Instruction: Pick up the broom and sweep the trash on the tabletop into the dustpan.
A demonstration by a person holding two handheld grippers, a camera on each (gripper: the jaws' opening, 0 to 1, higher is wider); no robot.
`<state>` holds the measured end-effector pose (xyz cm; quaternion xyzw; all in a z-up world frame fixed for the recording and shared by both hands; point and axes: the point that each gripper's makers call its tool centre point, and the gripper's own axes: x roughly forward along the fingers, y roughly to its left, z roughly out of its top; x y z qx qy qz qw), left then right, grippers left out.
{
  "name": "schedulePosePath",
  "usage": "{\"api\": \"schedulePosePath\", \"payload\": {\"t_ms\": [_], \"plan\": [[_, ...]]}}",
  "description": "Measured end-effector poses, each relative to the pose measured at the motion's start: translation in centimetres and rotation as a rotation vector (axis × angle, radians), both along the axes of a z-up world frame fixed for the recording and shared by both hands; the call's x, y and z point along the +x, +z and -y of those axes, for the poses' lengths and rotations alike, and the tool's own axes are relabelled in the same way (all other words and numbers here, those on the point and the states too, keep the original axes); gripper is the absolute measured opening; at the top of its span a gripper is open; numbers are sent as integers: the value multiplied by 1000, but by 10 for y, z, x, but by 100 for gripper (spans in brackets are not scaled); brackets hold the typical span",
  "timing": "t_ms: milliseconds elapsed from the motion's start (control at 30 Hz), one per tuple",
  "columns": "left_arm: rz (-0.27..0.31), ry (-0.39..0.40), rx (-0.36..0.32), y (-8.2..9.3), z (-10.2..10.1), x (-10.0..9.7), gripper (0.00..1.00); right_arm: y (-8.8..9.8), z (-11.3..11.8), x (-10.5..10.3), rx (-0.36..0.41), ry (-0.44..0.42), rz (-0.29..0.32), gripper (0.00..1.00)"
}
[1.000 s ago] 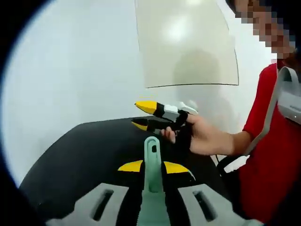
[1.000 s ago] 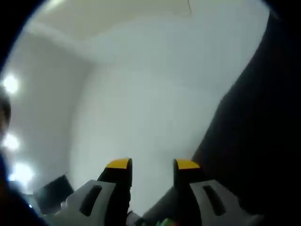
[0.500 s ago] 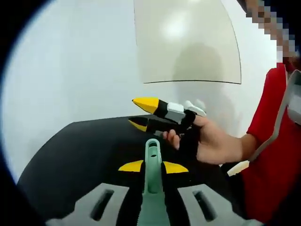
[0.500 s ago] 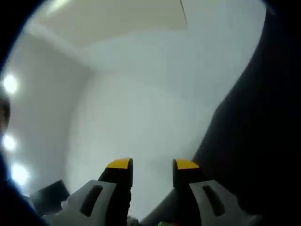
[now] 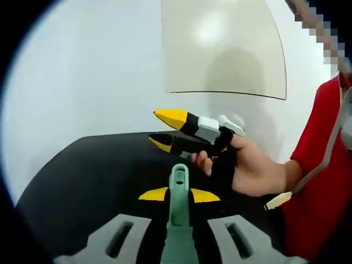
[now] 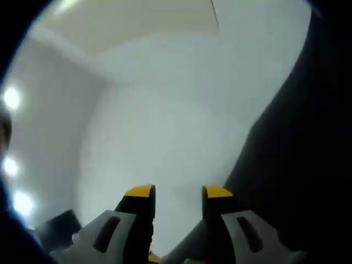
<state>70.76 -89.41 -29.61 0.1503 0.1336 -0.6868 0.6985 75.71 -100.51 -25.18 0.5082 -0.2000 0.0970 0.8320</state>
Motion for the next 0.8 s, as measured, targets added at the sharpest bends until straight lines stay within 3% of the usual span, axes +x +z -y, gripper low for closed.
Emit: {"api": "schedulePosePath", "payload": {"t_ms": [200,267,333,600,800], "plan": [[-7,17,-6,-1,0,2,12,-1,-1,1,-3,7,-9,35],[-19,12,-16,0,1,1,5,-1,-1,1,-2,9,-9,35],[-32,9,-18,0,2,0,5,-1,-2,0,-5,9,-14,35],[59,51,48,-9,-8,10,8,-2,-2,1,-7,10,-15,35],[61,55,52,-15,-8,12,8,0,-5,0,-6,15,-13,35]]}}
